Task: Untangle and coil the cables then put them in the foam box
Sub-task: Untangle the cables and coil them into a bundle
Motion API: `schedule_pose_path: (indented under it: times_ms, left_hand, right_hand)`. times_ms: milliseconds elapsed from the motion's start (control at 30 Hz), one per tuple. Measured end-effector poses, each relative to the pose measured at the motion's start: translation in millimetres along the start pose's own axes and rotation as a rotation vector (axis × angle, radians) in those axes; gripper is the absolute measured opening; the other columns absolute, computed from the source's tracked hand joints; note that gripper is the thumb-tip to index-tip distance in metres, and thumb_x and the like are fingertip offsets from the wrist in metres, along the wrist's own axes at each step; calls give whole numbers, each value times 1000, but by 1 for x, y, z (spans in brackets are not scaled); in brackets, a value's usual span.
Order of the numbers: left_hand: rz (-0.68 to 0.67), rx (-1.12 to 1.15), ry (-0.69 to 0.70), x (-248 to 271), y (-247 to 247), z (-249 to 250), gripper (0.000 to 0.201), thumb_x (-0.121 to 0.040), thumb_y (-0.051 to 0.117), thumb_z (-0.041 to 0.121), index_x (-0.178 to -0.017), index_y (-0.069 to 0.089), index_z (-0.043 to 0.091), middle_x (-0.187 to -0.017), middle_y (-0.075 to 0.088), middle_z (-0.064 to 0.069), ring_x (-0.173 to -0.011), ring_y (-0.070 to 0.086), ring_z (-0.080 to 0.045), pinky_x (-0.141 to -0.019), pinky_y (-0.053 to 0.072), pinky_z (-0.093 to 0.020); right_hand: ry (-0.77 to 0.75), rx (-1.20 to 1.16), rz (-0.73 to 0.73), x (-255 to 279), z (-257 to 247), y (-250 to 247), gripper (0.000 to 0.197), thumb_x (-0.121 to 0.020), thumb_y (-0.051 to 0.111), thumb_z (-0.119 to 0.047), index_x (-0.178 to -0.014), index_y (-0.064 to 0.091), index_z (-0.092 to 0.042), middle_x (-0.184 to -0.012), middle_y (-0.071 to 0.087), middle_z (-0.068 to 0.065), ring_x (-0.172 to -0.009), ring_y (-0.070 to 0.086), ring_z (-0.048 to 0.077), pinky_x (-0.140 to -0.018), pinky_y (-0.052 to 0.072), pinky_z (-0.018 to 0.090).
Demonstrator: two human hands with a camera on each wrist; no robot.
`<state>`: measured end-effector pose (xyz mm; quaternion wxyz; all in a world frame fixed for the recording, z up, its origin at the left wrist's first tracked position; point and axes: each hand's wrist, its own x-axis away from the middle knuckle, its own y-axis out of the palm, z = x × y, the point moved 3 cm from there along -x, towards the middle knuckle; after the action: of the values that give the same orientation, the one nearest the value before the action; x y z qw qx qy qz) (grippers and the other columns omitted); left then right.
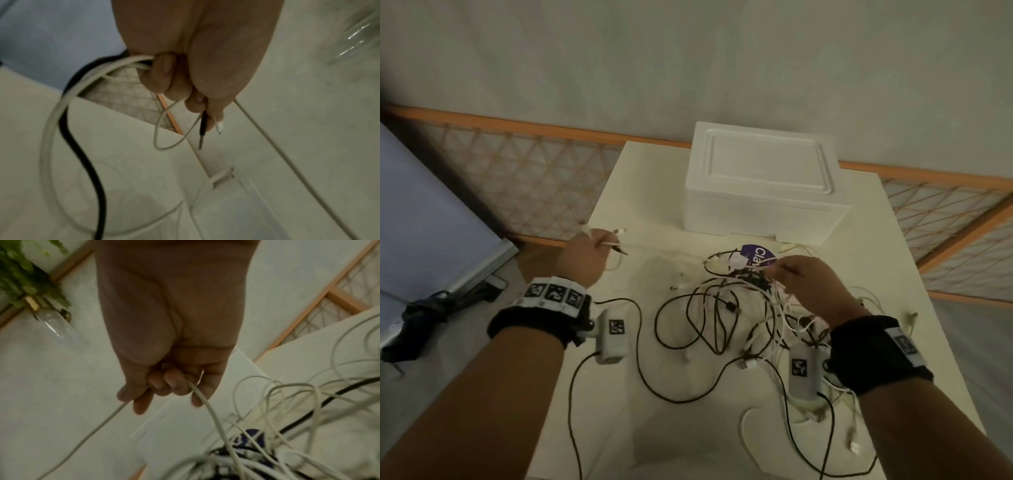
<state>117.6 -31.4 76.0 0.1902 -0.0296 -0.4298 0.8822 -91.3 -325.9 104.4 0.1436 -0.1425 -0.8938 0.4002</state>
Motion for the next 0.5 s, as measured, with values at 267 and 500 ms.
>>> schedule_pose_path:
  times_ms: [267, 500]
  left_hand:
    - [-261, 66, 172, 48, 35, 59, 81, -77, 73, 10, -146, 35, 29, -148, 37, 0, -130, 43, -15, -94, 32, -16]
    - [-506, 68, 357, 70, 76, 94, 17, -97, 51, 26, -87, 64, 24, -89, 67, 0, -85, 62, -17, -72, 43, -24]
  right_hand:
    - [-79, 87, -97, -8, -22, 52, 16, -93, 56, -31, -86, 67, -21, -76, 61, -10, -74, 55, 7, -69, 37, 23]
    - [-203, 100, -149, 2, -50, 48, 18, -92, 58, -30, -89, 70, -18, -79, 62, -6, -71, 53, 5, -61, 36, 13]
